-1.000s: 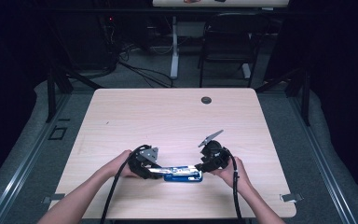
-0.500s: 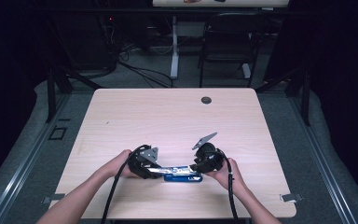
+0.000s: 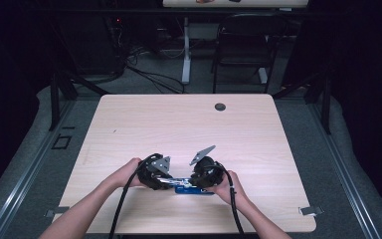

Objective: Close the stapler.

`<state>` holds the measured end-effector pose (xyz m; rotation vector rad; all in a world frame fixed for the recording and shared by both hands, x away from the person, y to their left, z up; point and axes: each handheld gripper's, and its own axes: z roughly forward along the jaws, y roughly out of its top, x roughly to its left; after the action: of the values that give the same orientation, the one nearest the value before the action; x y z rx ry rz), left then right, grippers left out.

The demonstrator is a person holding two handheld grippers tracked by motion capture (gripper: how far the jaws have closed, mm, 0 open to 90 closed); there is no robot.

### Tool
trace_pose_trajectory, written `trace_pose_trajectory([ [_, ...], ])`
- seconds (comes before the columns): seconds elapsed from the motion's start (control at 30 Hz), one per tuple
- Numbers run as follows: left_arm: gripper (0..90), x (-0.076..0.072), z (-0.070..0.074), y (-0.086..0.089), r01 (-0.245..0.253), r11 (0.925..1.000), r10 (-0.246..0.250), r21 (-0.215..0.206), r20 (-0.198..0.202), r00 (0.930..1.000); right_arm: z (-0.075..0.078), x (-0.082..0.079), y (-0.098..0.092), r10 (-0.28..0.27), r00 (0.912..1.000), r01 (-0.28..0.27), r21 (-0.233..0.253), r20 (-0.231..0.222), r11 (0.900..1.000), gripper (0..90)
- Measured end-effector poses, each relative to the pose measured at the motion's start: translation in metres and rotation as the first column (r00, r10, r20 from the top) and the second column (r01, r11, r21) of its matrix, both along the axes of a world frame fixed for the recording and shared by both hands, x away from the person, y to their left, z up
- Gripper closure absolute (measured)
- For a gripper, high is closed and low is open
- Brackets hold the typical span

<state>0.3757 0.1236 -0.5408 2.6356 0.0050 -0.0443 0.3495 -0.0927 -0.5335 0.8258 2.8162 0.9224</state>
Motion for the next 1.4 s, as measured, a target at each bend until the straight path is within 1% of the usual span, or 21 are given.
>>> trace_pose_trajectory([
  [0.4,63.6,0.001,-0.004,0.008,-0.038,0.9992,0.039,0.013,-0.035,0.9986,-0.001,0.000,0.005,0.009,1.0000,-0.009,0.011,0.003,1.000,77.8],
  [0.5,71.3,0.000,-0.004,0.009,-0.045,0.9990,0.044,-0.004,-0.028,0.9986,0.000,-0.001,0.007,0.013,0.9998,-0.013,0.006,0.012,1.000,81.2],
  [0.53,71.3,-0.001,-0.004,0.009,-0.060,0.9979,0.060,-0.024,-0.004,0.9982,0.000,-0.002,0.008,0.005,0.9997,-0.005,0.012,0.024,1.000,84.2],
  [0.57,71.5,0.000,-0.003,0.008,-0.070,0.9968,0.070,-0.037,-0.014,0.9975,0.002,-0.002,0.007,0.006,0.9997,-0.007,0.026,0.024,1.000,89.8],
  [0.6,71.5,0.000,-0.002,0.007,-0.073,0.9962,0.072,-0.048,-0.008,0.9973,0.003,-0.002,0.006,-0.021,0.9985,0.020,0.009,0.051,1.000,88.5],
  [0.63,71.4,0.000,-0.001,0.006,-0.077,0.9952,0.077,-0.061,-0.005,0.9970,0.002,-0.001,0.004,-0.009,0.9988,0.010,-0.013,0.048,1.000,88.9],
  [0.7,71.3,0.001,0.001,0.005,-0.072,0.9948,0.072,-0.071,-0.013,0.9973,0.002,0.000,-0.001,-0.025,0.9996,0.024,0.056,0.012,0.998,89.2],
  [0.73,71.3,0.000,0.001,0.005,-0.078,0.9939,0.078,-0.078,-0.004,0.9969,0.003,0.000,-0.001,-0.011,0.9998,0.010,0.037,0.019,0.999,89.2],
  [0.8,70.1,0.000,0.000,0.004,-0.095,0.9906,0.095,-0.098,-0.003,0.9954,0.006,-0.002,0.001,-0.002,0.9996,0.001,0.025,0.029,1.000,89.2],
  [0.87,68.6,0.000,-0.001,0.002,-0.111,0.9857,0.111,-0.127,-0.006,0.9938,0.006,-0.002,0.000,-0.001,0.9997,0.000,0.036,0.022,0.999,89.0],
  [0.9,67.9,0.000,-0.001,0.001,-0.108,0.9861,0.107,-0.127,-0.013,0.9942,0.006,-0.002,0.000,0.000,0.9998,0.000,0.034,0.022,0.999,89.0],
  [1.03,64.3,-0.002,-0.003,-0.003,-0.123,0.9793,0.123,-0.161,-0.010,0.9924,0.007,-0.002,0.000,0.001,0.9998,-0.002,0.037,0.020,0.999,88.8],
  [1.07,63.7,-0.003,-0.002,-0.003,-0.133,0.9741,0.135,-0.183,-0.002,0.9908,0.008,-0.003,0.000,0.002,0.9998,-0.003,0.037,0.021,0.999,88.8],
  [1.1,63.3,-0.003,-0.002,-0.003,-0.133,0.9741,0.135,-0.183,-0.002,0.9908,0.008,-0.003,0.000,0.002,0.9998,-0.003,0.037,0.021,0.999,88.8],
  [1.13,63.3,-0.002,-0.001,-0.001,-0.148,0.9641,0.149,-0.220,-0.016,0.9888,0.008,-0.003,-0.001,-0.002,0.9998,0.001,0.038,0.018,0.999,88.8],
  [1.17,63.0,-0.002,-0.001,-0.001,-0.148,0.9641,0.149,-0.220,-0.016,0.9888,0.008,-0.003,-0.001,-0.002,0.9998,0.001,0.038,0.018,0.999,88.8],
  [1.23,62.4,-0.002,0.000,0.000,-0.155,0.9573,0.154,-0.244,-0.021,0.9878,0.010,-0.004,-0.002,0.003,0.9997,-0.003,0.038,0.023,0.999,88.9],
  [1.27,61.8,-0.002,0.000,0.000,-0.155,0.9573,0.154,-0.244,-0.021,0.9878,0.010,-0.004,-0.002,0.003,0.9997,-0.003,0.038,0.023,0.999,88.9],
  [1.33,60.7,-0.003,0.000,0.001,-0.160,0.9488,0.158,-0.272,-0.030,0.9870,0.010,-0.004,-0.003,-0.003,0.9998,0.002,0.046,0.021,0.999,89.0],
  [1.37,59.8,-0.003,0.000,0.001,-0.160,0.9488,0.158,-0.272,-0.030,0.9870,0.010,-0.004,-0.003,-0.003,0.9998,0.002,0.046,0.021,0.999,89.0],
  [1.4,58.6,-0.004,0.000,0.001,-0.155,0.9436,0.152,-0.293,-0.033,0.9879,0.011,-0.004,-0.004,-0.005,0.9997,0.004,0.042,0.022,0.999,89.1],
])
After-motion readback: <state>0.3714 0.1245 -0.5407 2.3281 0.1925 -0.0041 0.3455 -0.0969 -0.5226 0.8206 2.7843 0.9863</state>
